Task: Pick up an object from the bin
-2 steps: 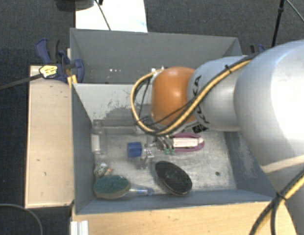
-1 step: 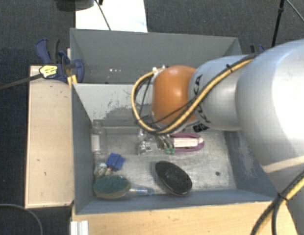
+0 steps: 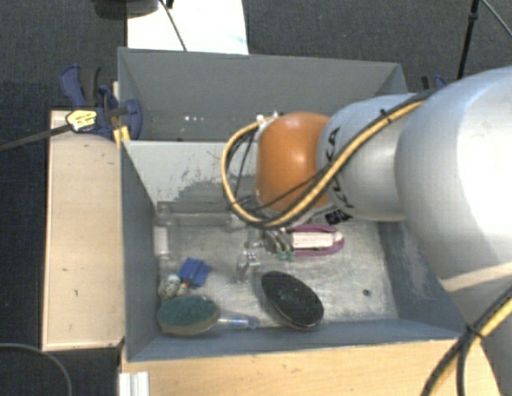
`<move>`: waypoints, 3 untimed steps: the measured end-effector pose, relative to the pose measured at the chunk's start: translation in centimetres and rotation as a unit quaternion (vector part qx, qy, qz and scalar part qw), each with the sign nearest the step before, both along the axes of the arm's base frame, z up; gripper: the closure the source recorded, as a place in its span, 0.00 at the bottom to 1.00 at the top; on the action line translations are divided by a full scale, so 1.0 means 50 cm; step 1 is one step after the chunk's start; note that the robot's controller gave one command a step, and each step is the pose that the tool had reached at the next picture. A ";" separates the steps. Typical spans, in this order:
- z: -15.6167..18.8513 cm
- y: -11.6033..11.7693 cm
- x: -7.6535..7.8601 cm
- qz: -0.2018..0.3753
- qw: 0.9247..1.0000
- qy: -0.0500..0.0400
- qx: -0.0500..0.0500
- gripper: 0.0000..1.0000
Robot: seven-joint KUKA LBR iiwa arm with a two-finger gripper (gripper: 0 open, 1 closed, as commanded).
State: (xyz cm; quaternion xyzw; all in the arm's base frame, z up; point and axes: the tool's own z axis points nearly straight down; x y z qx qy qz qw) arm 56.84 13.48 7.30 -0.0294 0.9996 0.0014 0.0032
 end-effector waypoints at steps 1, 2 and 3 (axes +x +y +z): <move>0.101 -0.141 -0.164 -0.041 0.999 0.004 -0.002 0.00; -0.002 -0.170 -0.170 -0.063 0.998 -0.002 0.000 0.00; 0.003 -0.168 -0.166 -0.064 0.998 -0.006 0.001 1.00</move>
Offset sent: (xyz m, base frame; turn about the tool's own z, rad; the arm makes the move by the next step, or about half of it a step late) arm -0.0803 -0.0665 0.0485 0.0730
